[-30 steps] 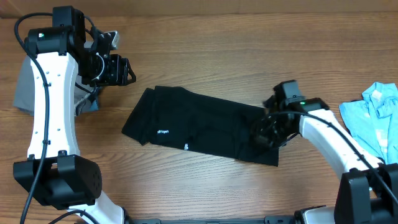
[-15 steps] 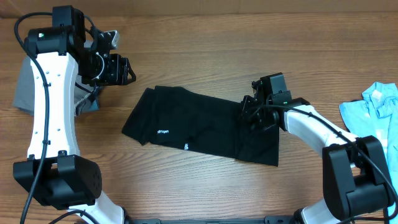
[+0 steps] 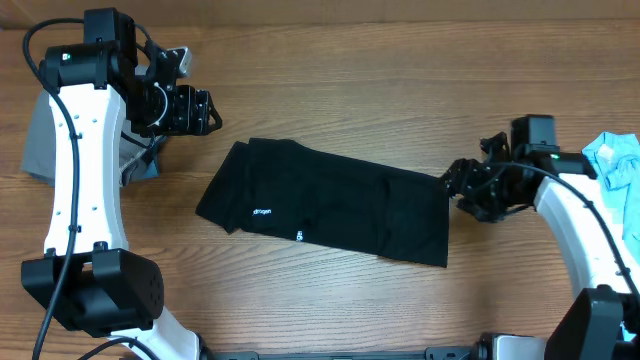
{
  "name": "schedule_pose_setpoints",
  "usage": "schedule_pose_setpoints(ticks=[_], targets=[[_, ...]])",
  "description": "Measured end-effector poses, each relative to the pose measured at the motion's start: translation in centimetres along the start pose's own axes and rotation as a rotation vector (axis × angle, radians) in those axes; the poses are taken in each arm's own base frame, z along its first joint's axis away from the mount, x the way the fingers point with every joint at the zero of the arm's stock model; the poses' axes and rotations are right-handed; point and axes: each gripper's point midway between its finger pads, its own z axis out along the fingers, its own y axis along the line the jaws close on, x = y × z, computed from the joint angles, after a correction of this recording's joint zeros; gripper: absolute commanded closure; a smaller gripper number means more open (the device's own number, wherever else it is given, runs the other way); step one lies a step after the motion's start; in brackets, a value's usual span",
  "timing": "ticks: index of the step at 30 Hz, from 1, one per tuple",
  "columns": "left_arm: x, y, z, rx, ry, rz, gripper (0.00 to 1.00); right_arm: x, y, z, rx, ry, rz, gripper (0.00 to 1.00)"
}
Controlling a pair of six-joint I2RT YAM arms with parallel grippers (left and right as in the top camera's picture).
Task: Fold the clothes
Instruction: 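Regrasp the folded right end and fold it further left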
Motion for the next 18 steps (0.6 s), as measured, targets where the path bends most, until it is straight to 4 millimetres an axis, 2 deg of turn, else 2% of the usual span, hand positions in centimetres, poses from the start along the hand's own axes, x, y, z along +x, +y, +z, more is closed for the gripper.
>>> schedule_pose_setpoints(ticks=[3,9,12,15,16,18], targets=[[0.0,0.0,0.0,0.0,0.0,0.0,0.18,-0.2,-0.8,0.6,0.007,-0.007,-0.03,0.32],[0.1,0.0,0.0,0.001,0.004,-0.002,0.17,0.8,-3.2,4.2,0.02,0.03,-0.041,0.38],[0.1,0.0,0.0,0.001,0.005,-0.002,0.17,1.4,-4.0,5.4,0.023,0.037,-0.042,0.43],[0.1,0.0,0.0,0.001,0.005,-0.002,0.17,1.4,-4.4,6.2,0.021,0.03,-0.055,0.52],[0.1,0.0,0.0,0.001,0.005,-0.002,0.17,1.6,-4.7,6.6,0.021,0.036,-0.05,0.63],[0.1,0.0,0.0,0.001,0.004,-0.002,0.17,1.9,-4.5,7.2,-0.018,0.05,-0.061,0.76]])
